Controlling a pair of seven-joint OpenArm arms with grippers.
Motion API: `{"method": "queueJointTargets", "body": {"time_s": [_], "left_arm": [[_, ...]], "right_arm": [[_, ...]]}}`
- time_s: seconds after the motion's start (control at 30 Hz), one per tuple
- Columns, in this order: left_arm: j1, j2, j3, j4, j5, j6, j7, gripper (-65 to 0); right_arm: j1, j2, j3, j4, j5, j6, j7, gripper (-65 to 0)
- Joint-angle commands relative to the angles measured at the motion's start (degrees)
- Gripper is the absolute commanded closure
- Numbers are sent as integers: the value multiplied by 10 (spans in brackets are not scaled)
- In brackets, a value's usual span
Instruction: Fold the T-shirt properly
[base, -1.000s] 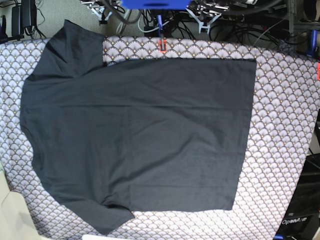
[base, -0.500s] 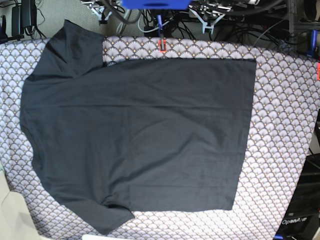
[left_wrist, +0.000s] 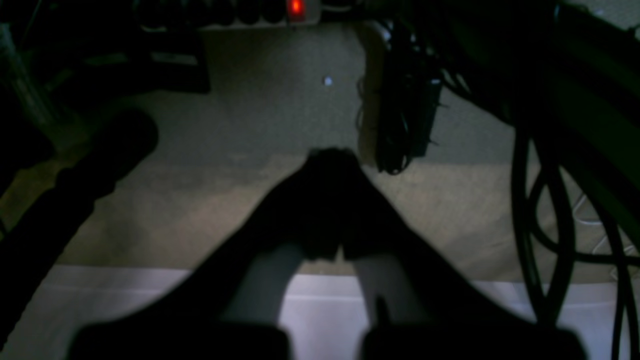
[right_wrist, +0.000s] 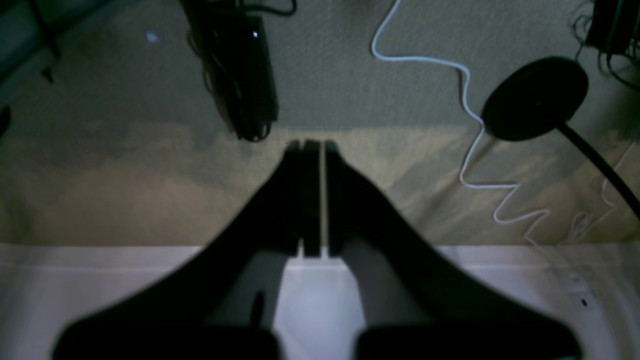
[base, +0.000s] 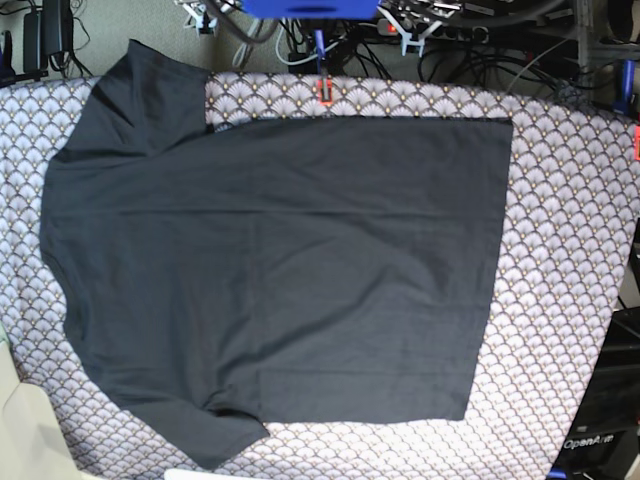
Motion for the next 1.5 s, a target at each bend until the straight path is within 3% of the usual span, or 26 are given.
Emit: {"method": "queueJointTargets", "body": {"time_s": [0.0,0.27,0.4,0.63,0.93,1.0,1.1,1.17,1.3,1.47], "left_arm": [[-3,-1,1,1,2,3,2,0],[-12,-1,2,-1,3,0,4,0],[6,-15,0,1,1,0,-23,0],[62,-24,-1,-1,0,-1,-154,0],[175,-59,-2,-1,-1,-3,-310,0],[199,-61,-4,-1,-4,-3,-372,0],[246,-56,-3,-1,-22,-3,-523,0],[267,-43,-3,-1,-30,-3,-612,0],[301,-28,-3,-1,-62,-3,-749,0],[344,-15,2,80,-71,-3,-754,0]], "right_arm": [[-5,2,0,1,4,-9,0,0],[-15,15,-3,1,4,-9,58,0],[-35,30,1,1,4,-9,115,0],[-101,56,1,1,4,-8,226,0],[-239,83,8,0,5,-9,464,0],[-267,87,27,0,5,-8,546,0],[-305,87,60,0,5,-7,703,0],[-318,87,66,0,5,-7,771,0],[-323,87,70,1,5,-7,790,0],[-340,87,69,46,5,-7,791,0]]}}
